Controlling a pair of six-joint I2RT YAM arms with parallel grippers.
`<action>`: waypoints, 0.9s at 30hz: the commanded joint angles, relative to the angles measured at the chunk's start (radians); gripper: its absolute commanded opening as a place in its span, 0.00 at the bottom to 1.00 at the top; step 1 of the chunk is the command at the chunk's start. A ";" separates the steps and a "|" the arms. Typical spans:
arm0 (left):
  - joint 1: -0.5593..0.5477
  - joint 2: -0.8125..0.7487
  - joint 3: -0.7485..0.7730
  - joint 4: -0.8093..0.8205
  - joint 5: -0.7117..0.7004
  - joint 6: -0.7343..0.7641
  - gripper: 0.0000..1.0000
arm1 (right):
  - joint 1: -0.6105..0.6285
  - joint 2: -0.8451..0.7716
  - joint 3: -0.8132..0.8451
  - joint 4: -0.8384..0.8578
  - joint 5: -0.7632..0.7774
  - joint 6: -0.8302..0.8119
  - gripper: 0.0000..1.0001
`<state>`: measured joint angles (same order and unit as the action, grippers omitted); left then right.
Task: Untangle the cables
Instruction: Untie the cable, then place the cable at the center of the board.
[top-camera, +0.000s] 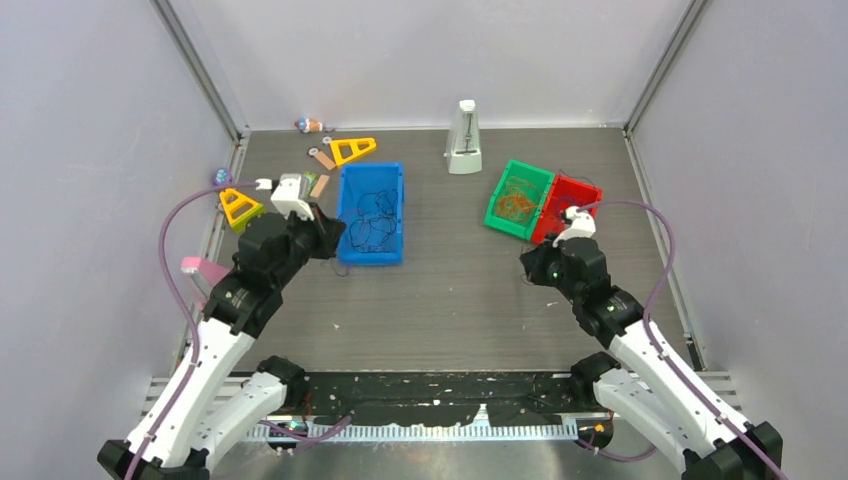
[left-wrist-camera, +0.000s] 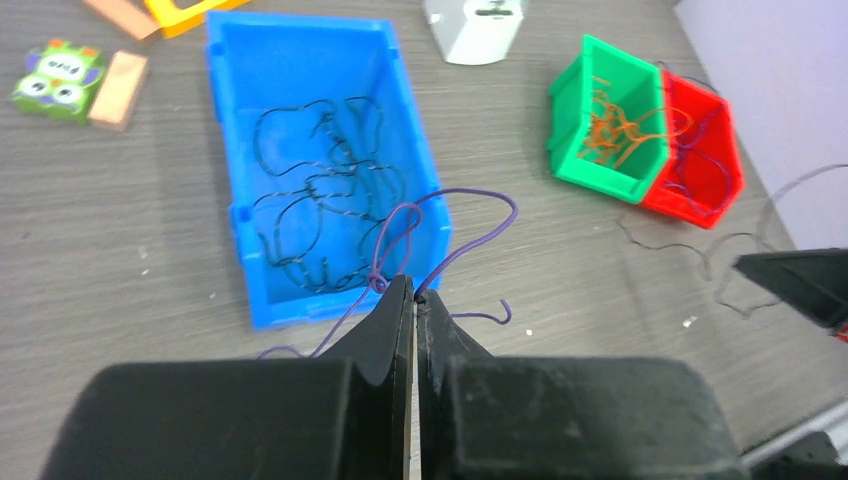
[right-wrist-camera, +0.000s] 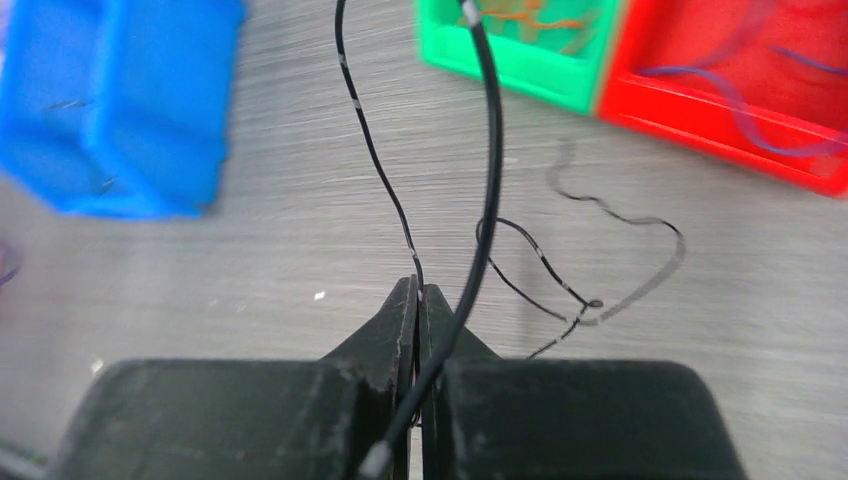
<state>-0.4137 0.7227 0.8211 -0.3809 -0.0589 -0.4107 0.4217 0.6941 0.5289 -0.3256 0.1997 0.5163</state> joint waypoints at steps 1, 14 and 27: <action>0.002 0.053 0.156 -0.011 0.176 0.029 0.00 | 0.056 0.039 0.021 0.229 -0.359 -0.069 0.05; -0.018 0.179 0.409 -0.003 0.424 0.038 0.00 | 0.330 0.202 0.227 0.186 -0.280 -0.155 0.93; -0.129 0.350 0.425 0.012 0.444 0.078 0.00 | 0.209 0.229 0.318 -0.158 -0.200 -0.240 0.95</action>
<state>-0.5369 1.0878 1.2446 -0.4183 0.3676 -0.3546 0.6495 0.8925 0.8093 -0.3763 0.0101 0.3035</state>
